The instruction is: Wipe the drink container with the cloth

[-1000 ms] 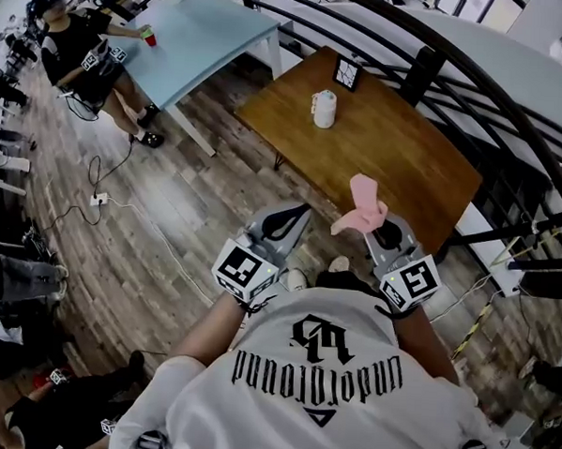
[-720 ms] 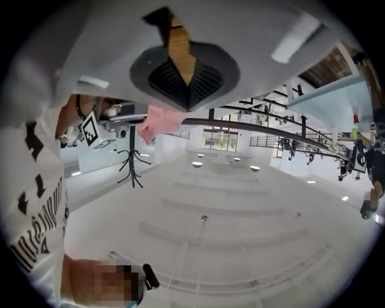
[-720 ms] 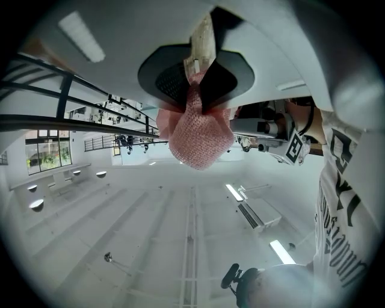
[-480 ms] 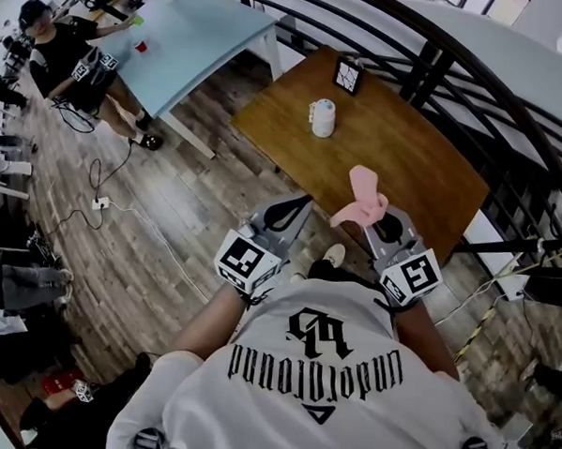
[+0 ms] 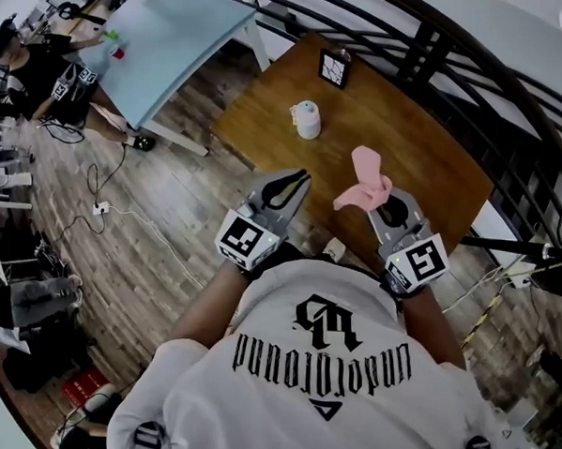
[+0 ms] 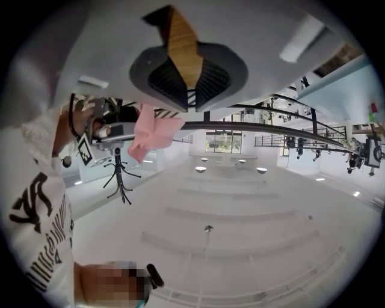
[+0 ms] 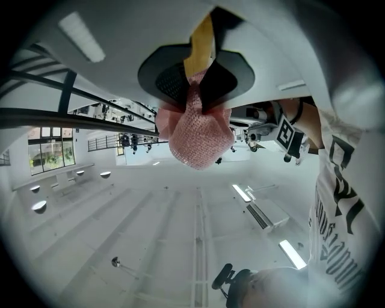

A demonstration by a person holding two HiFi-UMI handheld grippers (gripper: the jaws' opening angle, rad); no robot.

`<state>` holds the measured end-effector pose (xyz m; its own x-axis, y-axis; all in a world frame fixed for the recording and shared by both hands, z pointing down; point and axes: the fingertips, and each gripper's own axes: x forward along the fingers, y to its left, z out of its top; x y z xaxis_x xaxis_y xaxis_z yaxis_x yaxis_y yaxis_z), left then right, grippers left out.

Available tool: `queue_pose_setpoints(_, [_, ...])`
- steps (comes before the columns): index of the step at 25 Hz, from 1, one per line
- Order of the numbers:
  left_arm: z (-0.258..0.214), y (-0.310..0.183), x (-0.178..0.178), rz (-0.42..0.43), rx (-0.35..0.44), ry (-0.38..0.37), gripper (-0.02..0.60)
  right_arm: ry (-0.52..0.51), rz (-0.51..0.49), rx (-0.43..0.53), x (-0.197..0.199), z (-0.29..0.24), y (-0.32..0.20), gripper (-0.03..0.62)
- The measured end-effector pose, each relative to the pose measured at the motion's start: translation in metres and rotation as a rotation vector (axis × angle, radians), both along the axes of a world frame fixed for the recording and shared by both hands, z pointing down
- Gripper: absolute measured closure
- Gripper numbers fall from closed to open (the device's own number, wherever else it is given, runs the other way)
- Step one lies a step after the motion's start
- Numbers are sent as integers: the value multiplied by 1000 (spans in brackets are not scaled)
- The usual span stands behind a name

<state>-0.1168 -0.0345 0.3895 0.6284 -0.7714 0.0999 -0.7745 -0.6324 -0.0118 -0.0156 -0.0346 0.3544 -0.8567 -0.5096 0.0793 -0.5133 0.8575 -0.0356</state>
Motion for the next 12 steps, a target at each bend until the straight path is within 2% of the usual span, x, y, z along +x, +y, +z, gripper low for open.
queue_pose_setpoints(1, [5, -9, -1, 8, -2, -6, 529, 3, 2, -6, 1, 2, -7, 562])
queue_pose_setpoints(5, [27, -53, -17, 10, -45, -12, 435, 14, 14, -31, -2, 14, -37, 562])
queue_pose_setpoints(8, [57, -95, -32, 31, -52, -39, 315, 29, 30, -59, -7, 29, -64, 562])
queue_pose_setpoints(12, [107, -143, -47, 63, -130, -103, 179, 34, 76, -96, -14, 52, -97, 562])
